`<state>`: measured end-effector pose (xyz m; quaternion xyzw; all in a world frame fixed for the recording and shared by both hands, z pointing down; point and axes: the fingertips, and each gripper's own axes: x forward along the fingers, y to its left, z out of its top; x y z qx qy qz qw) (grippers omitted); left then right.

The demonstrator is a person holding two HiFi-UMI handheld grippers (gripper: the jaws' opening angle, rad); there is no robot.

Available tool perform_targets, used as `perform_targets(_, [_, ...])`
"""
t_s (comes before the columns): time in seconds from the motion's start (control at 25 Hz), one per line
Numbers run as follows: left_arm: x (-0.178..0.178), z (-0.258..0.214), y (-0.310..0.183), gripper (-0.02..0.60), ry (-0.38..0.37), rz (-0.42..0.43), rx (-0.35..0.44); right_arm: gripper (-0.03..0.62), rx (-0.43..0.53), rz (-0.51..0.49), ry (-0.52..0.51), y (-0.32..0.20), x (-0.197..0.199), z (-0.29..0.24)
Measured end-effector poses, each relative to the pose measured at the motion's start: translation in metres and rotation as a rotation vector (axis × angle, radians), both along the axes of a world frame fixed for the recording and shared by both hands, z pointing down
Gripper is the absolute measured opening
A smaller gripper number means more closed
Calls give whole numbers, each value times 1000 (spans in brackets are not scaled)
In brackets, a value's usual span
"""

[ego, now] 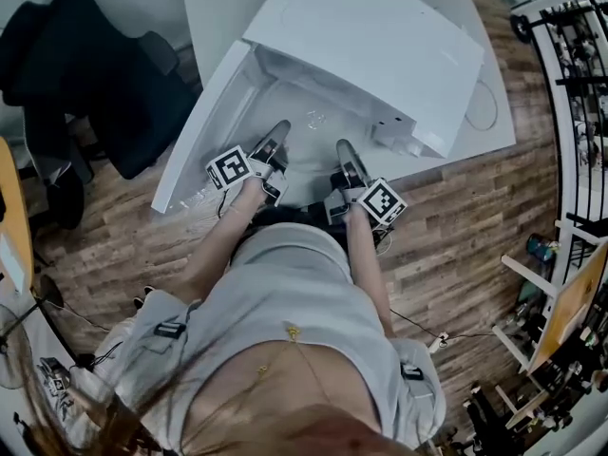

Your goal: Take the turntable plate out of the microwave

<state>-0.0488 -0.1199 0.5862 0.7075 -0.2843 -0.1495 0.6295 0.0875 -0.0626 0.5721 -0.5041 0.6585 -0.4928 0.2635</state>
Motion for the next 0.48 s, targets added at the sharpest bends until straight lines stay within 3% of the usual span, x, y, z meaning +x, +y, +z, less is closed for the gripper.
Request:
perform_targets(0.12, [-3,-7,7,64,13,-6,-9,83,46,-13,1,3,-5,-16])
perform_targets(0.48, [-6,-33,26,66,4,26,57,81,50,-8,21,26,-7,-36])
